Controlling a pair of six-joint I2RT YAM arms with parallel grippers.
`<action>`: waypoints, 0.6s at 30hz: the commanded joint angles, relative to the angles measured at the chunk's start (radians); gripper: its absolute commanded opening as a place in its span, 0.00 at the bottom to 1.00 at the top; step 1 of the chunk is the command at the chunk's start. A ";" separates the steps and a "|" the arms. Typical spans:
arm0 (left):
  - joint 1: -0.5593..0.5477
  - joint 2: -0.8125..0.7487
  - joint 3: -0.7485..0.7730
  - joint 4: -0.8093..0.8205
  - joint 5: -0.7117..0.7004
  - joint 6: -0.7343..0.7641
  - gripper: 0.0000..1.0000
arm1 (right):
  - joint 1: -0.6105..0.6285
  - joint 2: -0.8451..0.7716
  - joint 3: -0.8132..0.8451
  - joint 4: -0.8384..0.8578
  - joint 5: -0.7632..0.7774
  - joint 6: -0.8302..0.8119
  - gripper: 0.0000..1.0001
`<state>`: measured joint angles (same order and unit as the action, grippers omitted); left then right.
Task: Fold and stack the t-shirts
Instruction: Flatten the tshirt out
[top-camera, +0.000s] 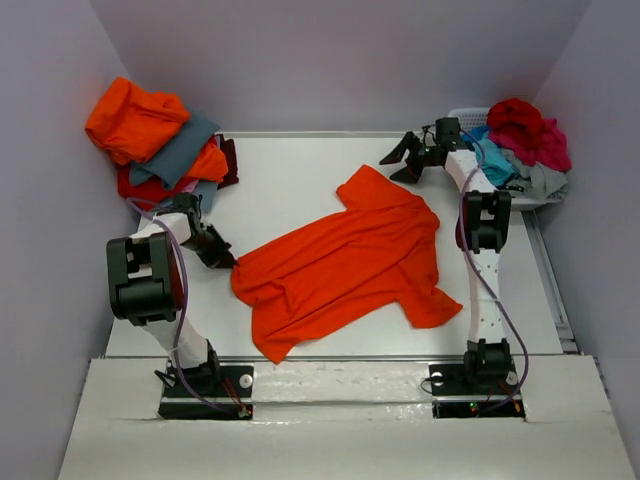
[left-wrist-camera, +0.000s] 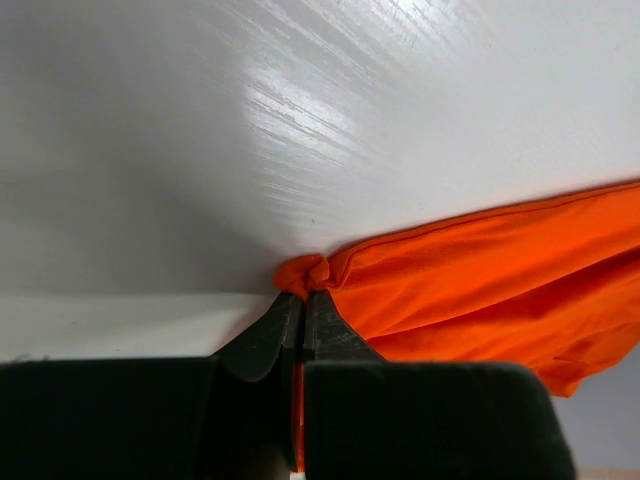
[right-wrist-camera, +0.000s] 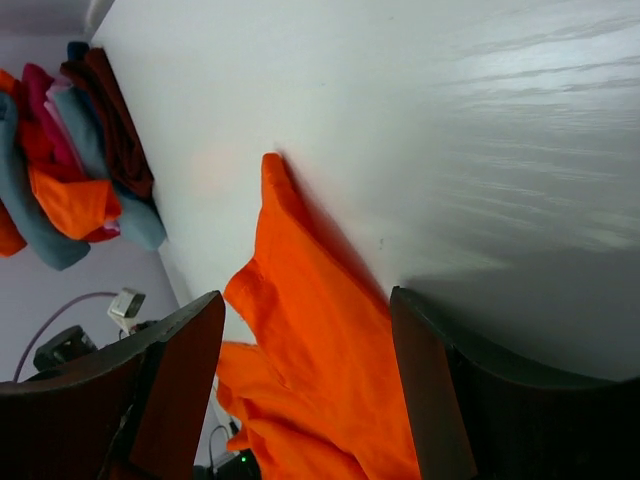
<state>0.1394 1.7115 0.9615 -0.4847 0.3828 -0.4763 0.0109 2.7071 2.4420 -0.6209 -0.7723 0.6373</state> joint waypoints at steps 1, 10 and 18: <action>0.000 -0.015 0.025 -0.051 -0.032 0.028 0.06 | 0.064 0.068 -0.026 -0.026 -0.063 -0.011 0.73; 0.000 0.002 0.029 -0.049 -0.027 0.030 0.06 | 0.123 0.049 -0.095 -0.049 -0.101 -0.065 0.72; 0.000 0.011 0.040 -0.054 -0.022 0.036 0.06 | 0.123 0.056 -0.077 -0.077 -0.055 -0.082 0.44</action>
<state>0.1394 1.7157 0.9699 -0.4995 0.3767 -0.4625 0.1383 2.7167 2.3852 -0.6445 -0.9089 0.5926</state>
